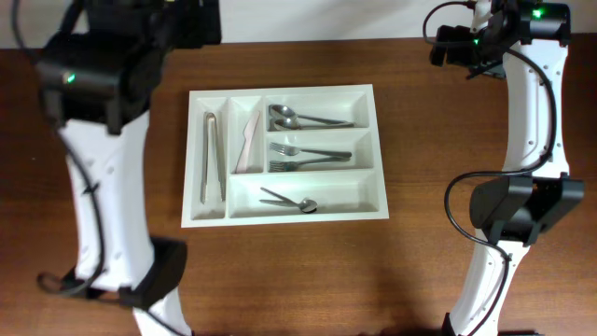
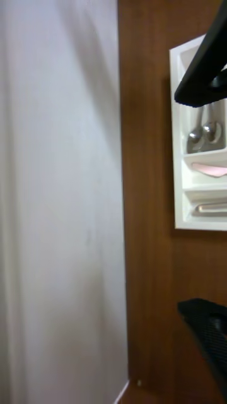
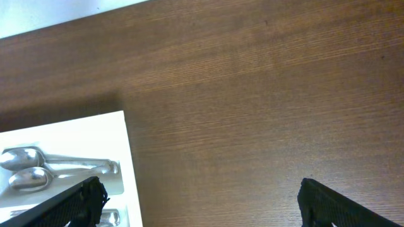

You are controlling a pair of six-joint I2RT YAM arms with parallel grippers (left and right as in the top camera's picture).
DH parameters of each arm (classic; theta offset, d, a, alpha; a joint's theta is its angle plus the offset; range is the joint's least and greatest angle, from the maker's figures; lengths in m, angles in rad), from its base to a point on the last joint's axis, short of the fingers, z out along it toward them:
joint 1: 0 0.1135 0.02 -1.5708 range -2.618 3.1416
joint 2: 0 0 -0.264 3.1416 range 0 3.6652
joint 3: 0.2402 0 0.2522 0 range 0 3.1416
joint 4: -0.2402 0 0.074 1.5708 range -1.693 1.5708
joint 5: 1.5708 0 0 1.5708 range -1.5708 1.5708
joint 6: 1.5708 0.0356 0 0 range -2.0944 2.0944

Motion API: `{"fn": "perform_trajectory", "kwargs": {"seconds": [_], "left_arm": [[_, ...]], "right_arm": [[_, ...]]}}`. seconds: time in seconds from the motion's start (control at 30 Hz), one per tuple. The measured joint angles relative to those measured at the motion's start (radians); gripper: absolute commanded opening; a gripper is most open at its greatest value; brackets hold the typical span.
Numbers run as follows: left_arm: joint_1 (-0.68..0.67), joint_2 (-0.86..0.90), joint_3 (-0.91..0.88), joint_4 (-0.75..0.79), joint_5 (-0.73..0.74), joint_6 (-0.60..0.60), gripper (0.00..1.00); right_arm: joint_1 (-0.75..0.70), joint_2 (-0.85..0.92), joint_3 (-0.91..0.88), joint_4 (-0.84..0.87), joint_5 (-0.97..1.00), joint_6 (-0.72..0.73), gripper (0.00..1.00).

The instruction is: Pack container

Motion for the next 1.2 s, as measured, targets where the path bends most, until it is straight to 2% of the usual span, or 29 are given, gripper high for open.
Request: {"fn": "perform_trajectory", "kwargs": {"seconds": [0.27,0.47,0.7,0.9,1.2], "left_arm": [[0.008,-0.216,-0.445,0.194,-0.027,-0.008,0.99],[0.057,-0.398,-0.848,0.371,-0.029,-0.095,0.99],[0.090,-0.661,-1.230,0.605,-0.028,-0.132,0.99],[0.139,-0.867,-1.499,0.752,-0.028,-0.142,0.99],[0.213,-1.140,-1.840,0.883,-0.001,-0.142,0.99]], "right_arm": [[0.000,0.000,0.000,0.000,0.000,0.000,0.99],[0.000,0.000,0.000,0.000,0.000,0.000,0.99],[0.000,0.000,0.000,0.000,0.000,0.000,0.99],[0.000,0.000,0.000,0.000,0.000,0.000,0.99],[0.000,0.000,0.000,0.000,0.000,0.000,0.99]]}}
